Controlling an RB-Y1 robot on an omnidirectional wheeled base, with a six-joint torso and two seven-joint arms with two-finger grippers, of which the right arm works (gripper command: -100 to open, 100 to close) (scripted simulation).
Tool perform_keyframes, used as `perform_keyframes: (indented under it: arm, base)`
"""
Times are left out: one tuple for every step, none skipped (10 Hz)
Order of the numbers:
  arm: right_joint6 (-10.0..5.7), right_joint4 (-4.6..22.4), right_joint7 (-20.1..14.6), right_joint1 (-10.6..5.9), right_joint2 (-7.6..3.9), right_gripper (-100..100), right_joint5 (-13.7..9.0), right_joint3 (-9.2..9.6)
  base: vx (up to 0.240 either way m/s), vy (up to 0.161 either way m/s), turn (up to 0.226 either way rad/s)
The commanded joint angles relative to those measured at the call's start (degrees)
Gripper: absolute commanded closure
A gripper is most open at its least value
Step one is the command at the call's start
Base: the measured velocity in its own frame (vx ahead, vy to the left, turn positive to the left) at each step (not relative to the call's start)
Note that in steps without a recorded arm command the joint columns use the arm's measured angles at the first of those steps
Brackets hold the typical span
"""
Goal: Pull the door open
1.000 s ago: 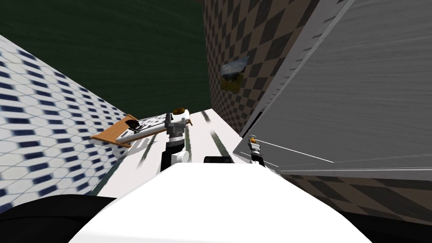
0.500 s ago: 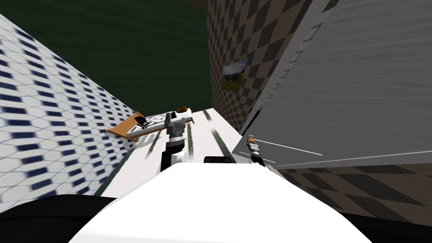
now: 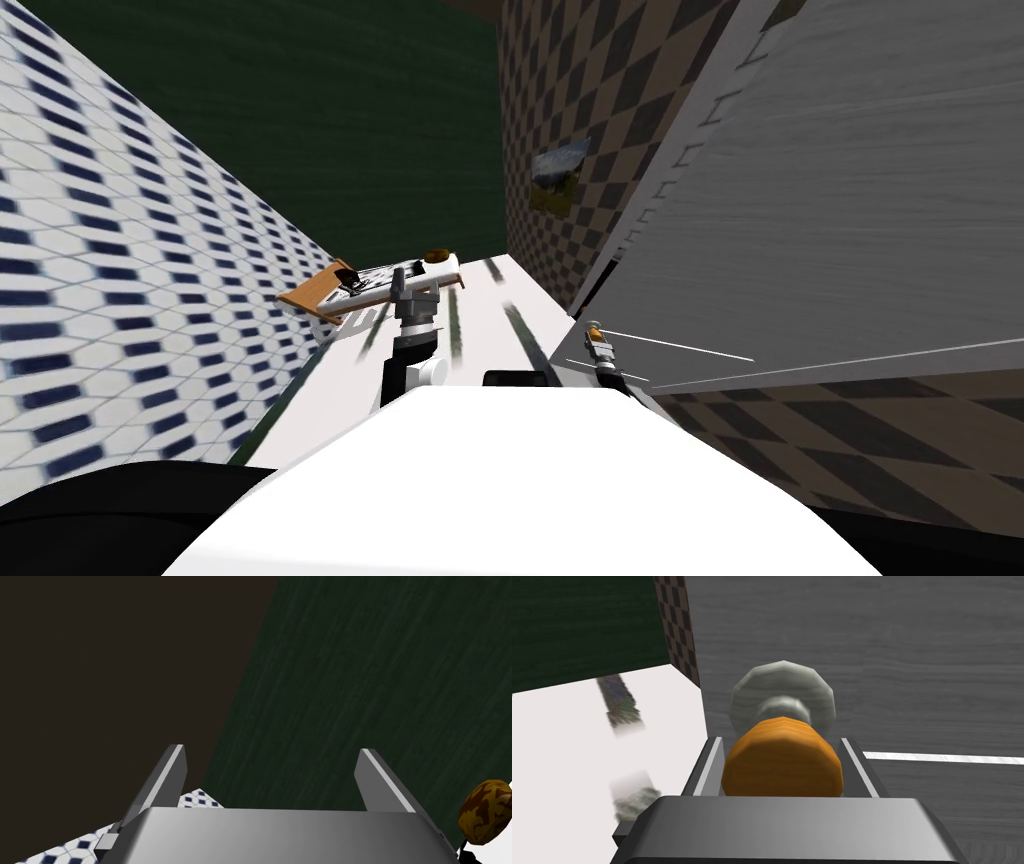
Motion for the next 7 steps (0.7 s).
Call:
perform_keyframes:
  arm:
    - [-0.77,-0.27,-1.2,1.05,-0.72,100,0.7,1.19]
    - [-1.32,-0.41,-1.89,1.49,-1.2,100,1.1,1.84]
    - [-1.82,-0.53,-2.53,1.89,-1.65,100,1.47,2.44]
    - [-2.44,-0.69,-3.31,2.39,-2.19,100,1.93,3.18]
    - [-2.71,-0.76,-3.66,2.61,-2.44,100,2.13,3.5]
    - [-2.07,-1.31,-3.13,2.64,-2.3,100,1.94,3.14]
    - [-2.93,-0.97,-3.86,3.14,-2.72,100,2.32,3.72]
  base:
    - [-0.212,-0.064,0.107]
    - [-0.218,-0.044,0.097]
    - [-0.217,-0.031,0.081]
    - [-0.213,-0.017,0.078]
    - [-0.193,-0.024,0.05]
    - [-0.084,-0.012,0.01]
    - [-0.111,-0.03,0.106]
